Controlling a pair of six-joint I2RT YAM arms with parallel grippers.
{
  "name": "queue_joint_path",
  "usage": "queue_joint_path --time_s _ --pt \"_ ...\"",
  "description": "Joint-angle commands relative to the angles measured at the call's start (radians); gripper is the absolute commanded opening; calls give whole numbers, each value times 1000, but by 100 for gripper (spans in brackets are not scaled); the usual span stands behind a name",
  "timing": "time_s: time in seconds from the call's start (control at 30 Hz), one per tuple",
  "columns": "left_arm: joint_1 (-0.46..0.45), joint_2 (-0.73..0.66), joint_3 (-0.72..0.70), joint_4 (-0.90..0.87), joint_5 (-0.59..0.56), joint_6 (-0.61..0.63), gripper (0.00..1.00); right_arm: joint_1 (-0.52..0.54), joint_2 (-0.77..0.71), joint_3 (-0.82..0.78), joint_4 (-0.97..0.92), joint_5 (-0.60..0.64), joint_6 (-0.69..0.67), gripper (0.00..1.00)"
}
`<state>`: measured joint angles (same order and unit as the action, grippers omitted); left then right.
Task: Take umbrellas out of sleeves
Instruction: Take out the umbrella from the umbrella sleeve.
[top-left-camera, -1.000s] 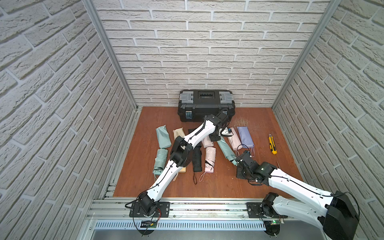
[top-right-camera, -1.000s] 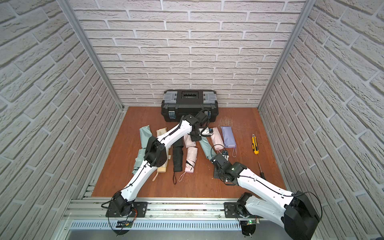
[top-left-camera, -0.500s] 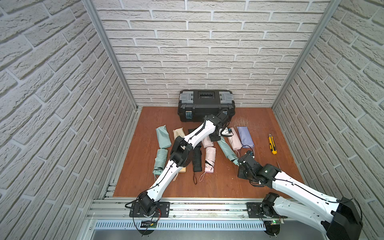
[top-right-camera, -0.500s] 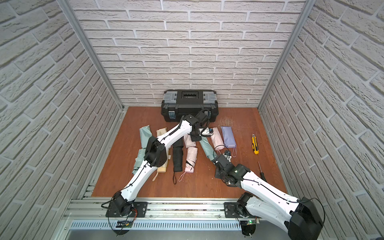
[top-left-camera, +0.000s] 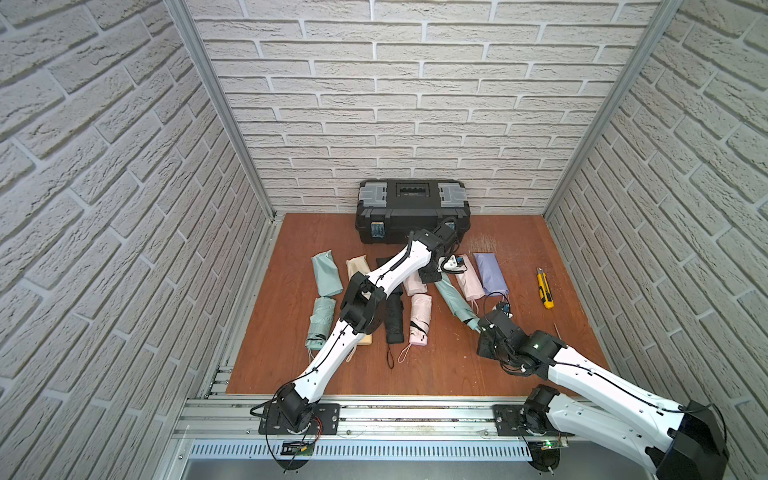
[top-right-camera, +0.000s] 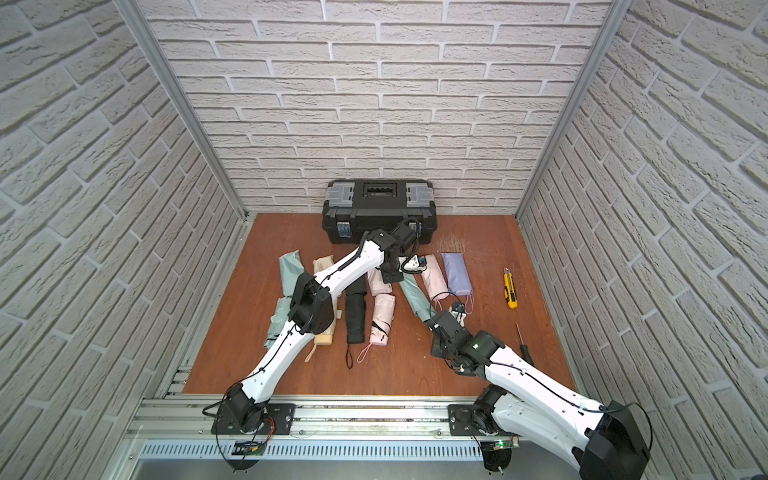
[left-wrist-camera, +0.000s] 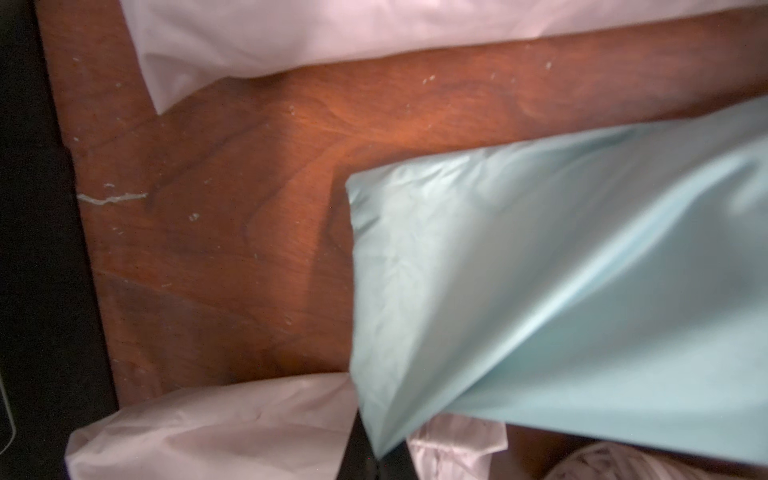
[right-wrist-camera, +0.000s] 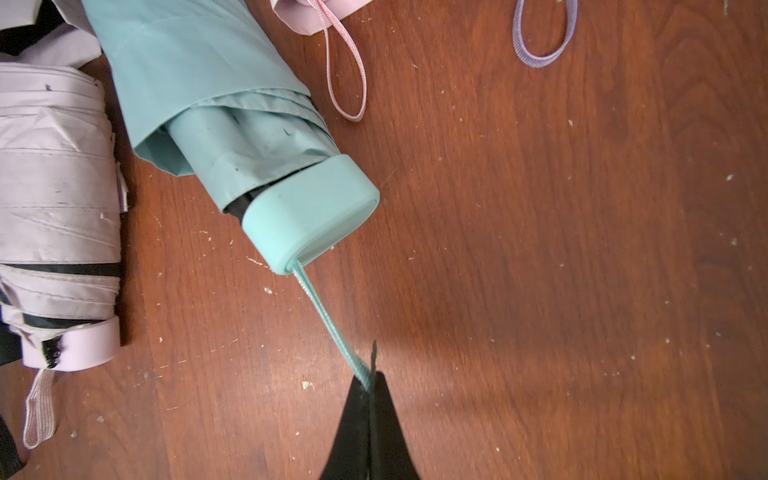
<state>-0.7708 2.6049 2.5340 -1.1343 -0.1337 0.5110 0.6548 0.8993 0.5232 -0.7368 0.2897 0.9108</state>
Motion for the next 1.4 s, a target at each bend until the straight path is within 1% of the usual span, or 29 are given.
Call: queue_joint_path --time_s 0.0,0.07,0.1,0.2,0.3,0.47,0.57,0.67,0.77,0.83,0.97,1.03,1.2,1.37 --pt "30 -81 16 18 14 -34 39 2 7 -33 -78 -13 14 3" --pt "31 -107 8 22 88 -59 46 3 26 -34 -54 -33 8 3" --pt "32 -125 3 27 123 -76 48 3 33 -34 -44 -41 3 3" --pt "51 -178 -28 64 264 -154 49 2 61 -32 -6 -74 -18 3" --pt "76 -208 -43 86 439 -215 49 3 87 -37 32 -104 -33 3" --pt "110 -150 27 16 722 -297 52 3 91 -34 40 -107 -41 3" --pt "123 -108 26 -6 805 -348 52 3 85 -37 38 -101 -43 3" --pt "127 -64 32 -17 836 -420 52 2 91 -43 46 -104 -39 3" --pt "130 -39 25 10 871 -511 51 2 97 -46 54 -109 -39 3" --pt "127 -35 17 30 892 -545 51 2 98 -45 54 -109 -41 3" --pt "123 -31 -13 71 868 -628 57 2 98 -45 59 -108 -43 3" --pt "126 -10 4 55 857 -653 57 2 102 -45 60 -108 -42 3" --pt "123 21 20 -16 761 -645 57 2 107 -43 64 -108 -46 3" --pt "109 33 8 -36 760 -623 57 3 119 -42 76 -108 -48 3"
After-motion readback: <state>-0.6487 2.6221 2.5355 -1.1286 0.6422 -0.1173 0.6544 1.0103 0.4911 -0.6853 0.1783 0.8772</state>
